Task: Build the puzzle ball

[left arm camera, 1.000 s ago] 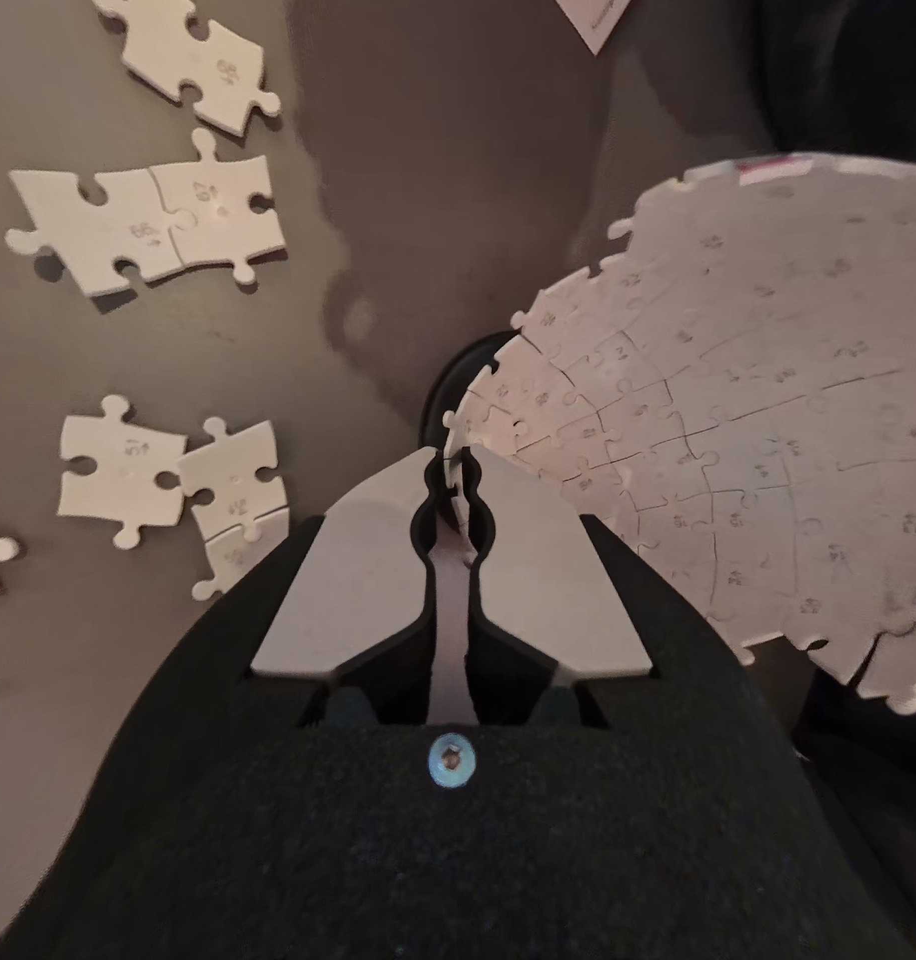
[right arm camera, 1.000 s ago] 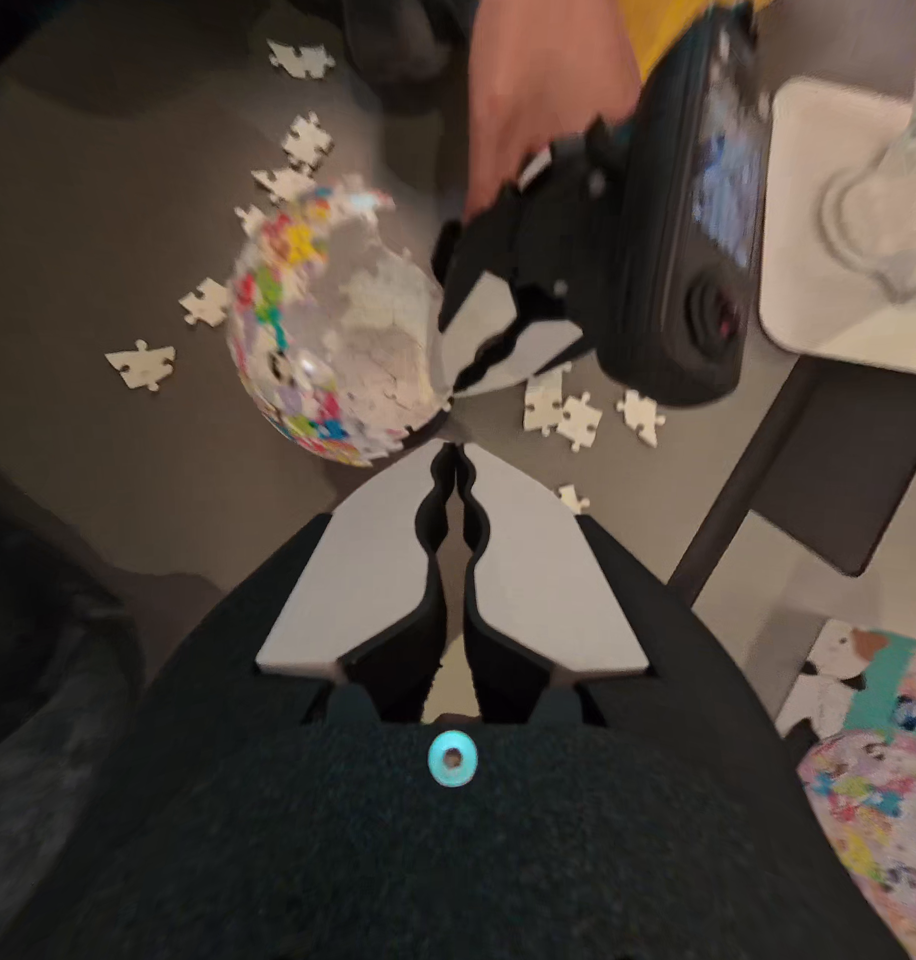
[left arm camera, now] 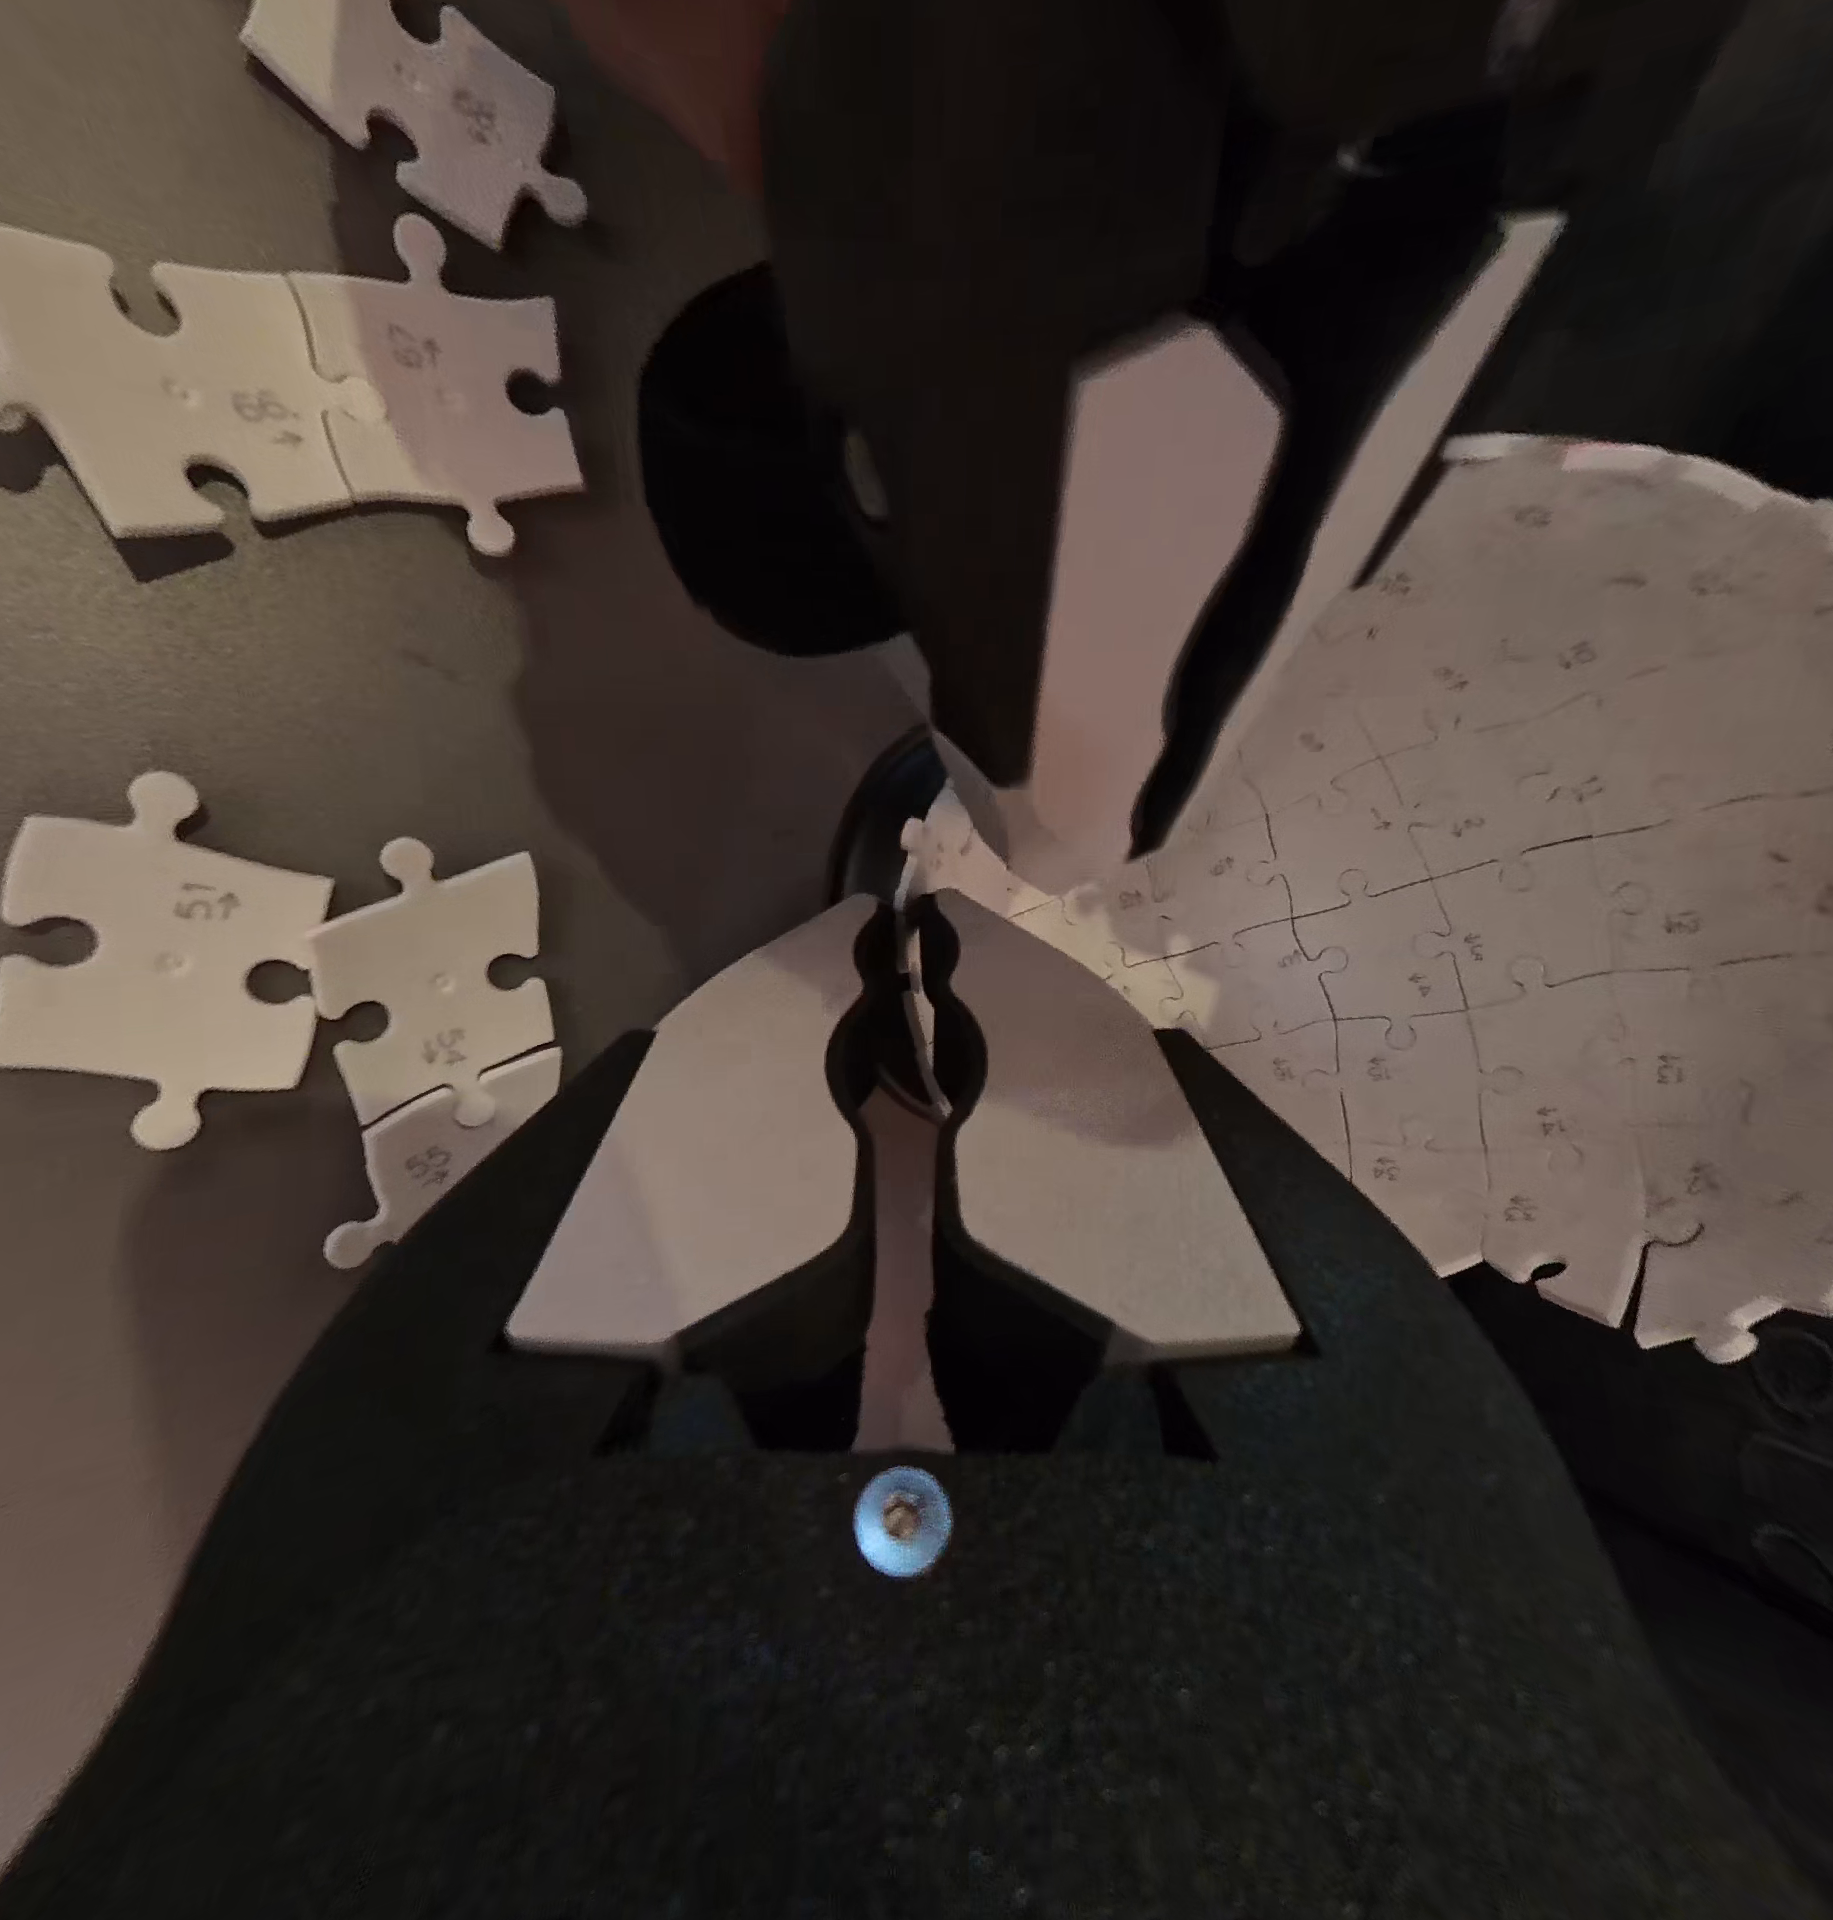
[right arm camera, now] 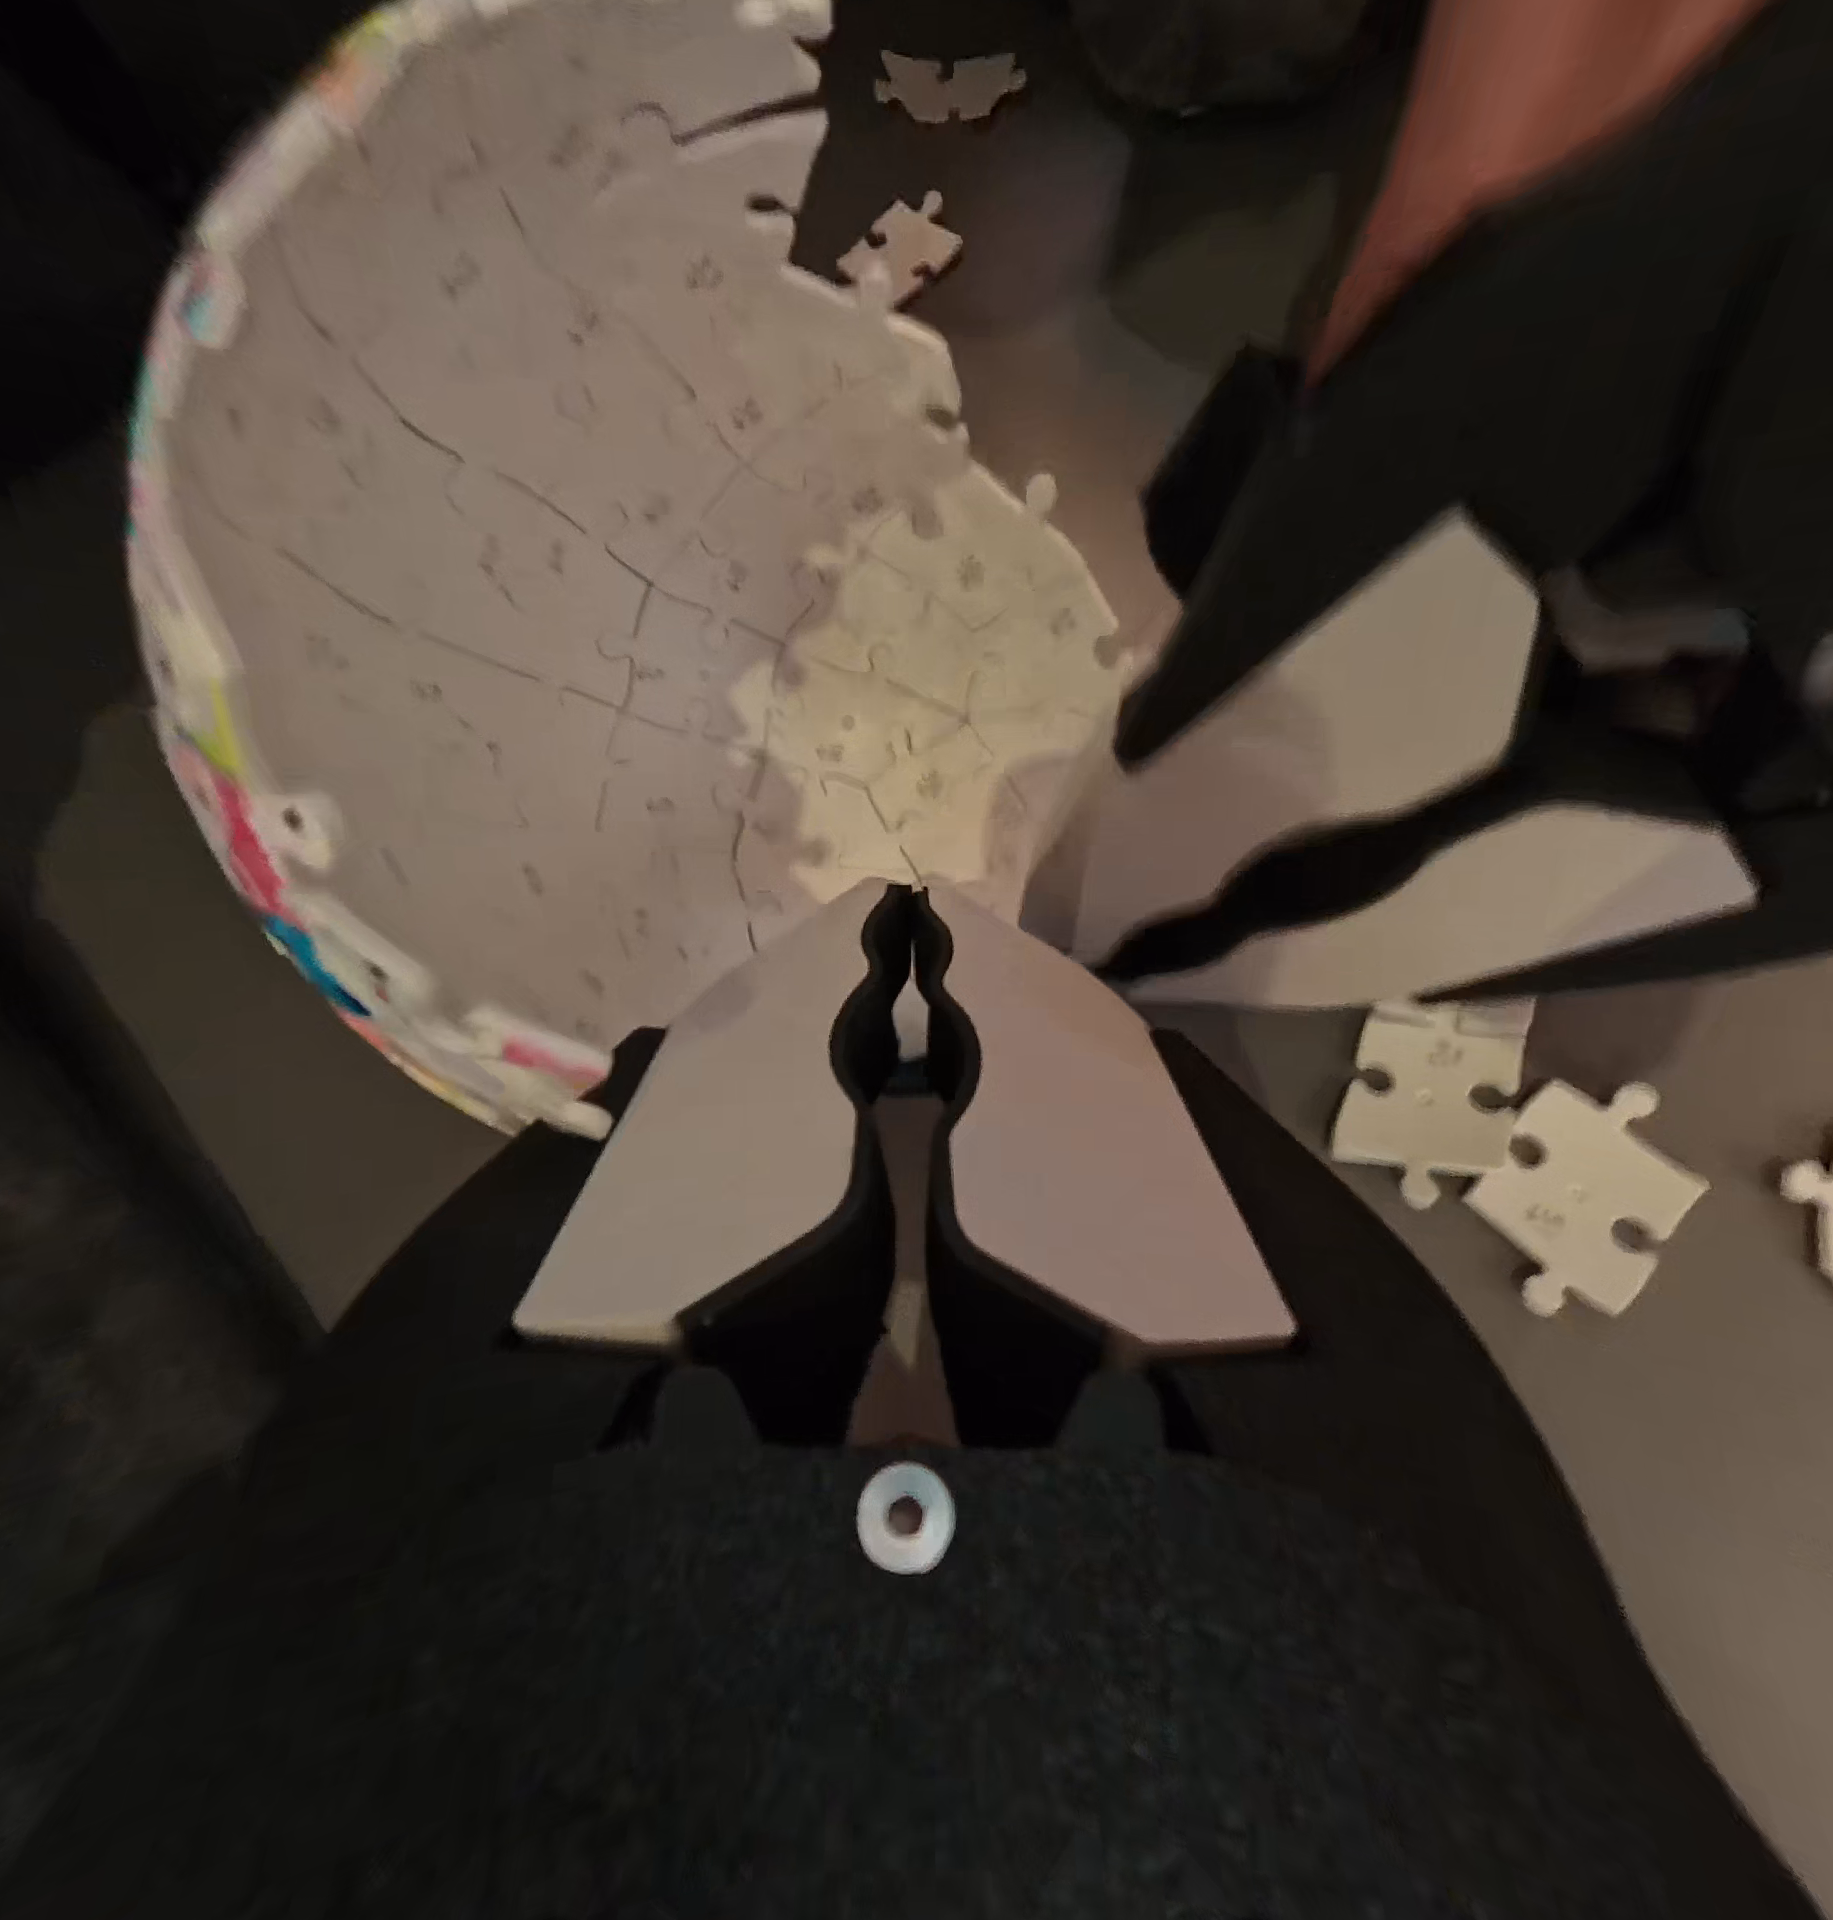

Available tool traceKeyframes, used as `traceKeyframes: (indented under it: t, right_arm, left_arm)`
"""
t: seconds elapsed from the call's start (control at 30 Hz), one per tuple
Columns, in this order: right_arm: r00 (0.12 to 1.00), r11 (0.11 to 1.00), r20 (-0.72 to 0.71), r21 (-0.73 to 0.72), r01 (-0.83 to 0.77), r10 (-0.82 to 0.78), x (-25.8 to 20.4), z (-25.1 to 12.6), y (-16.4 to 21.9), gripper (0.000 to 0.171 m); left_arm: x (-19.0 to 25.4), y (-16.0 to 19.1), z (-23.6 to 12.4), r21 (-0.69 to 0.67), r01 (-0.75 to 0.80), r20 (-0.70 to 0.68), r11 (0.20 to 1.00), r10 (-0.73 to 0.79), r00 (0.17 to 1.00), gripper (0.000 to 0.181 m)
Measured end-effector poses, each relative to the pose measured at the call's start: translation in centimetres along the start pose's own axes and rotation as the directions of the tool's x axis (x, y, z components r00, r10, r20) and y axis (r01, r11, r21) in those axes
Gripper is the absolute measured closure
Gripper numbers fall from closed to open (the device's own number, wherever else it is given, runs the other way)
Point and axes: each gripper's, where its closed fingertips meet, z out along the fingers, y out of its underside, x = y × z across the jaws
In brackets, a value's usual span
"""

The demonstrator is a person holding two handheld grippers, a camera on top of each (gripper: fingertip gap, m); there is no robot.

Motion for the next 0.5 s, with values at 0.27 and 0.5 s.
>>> traceKeyframes:
  t: [0.27, 0.5]
  right_arm:
    - [0.994, 0.975, 0.062, -0.207, -0.080, 0.095, -0.3, 0.6, 0.7, 0.171]
    - [0.997, 0.962, 0.057, -0.272, -0.034, 0.051, 0.0, 0.9, 1.7, 0.171]
  left_arm:
    - [0.0, -0.3, -0.3, 0.045, 0.029, -0.061, 0.999, -0.026, 0.998, 0.178]
    - [0.1, -0.4, -0.2, 0.063, 0.049, -0.117, 0.997, -0.041, 0.992, 0.178]
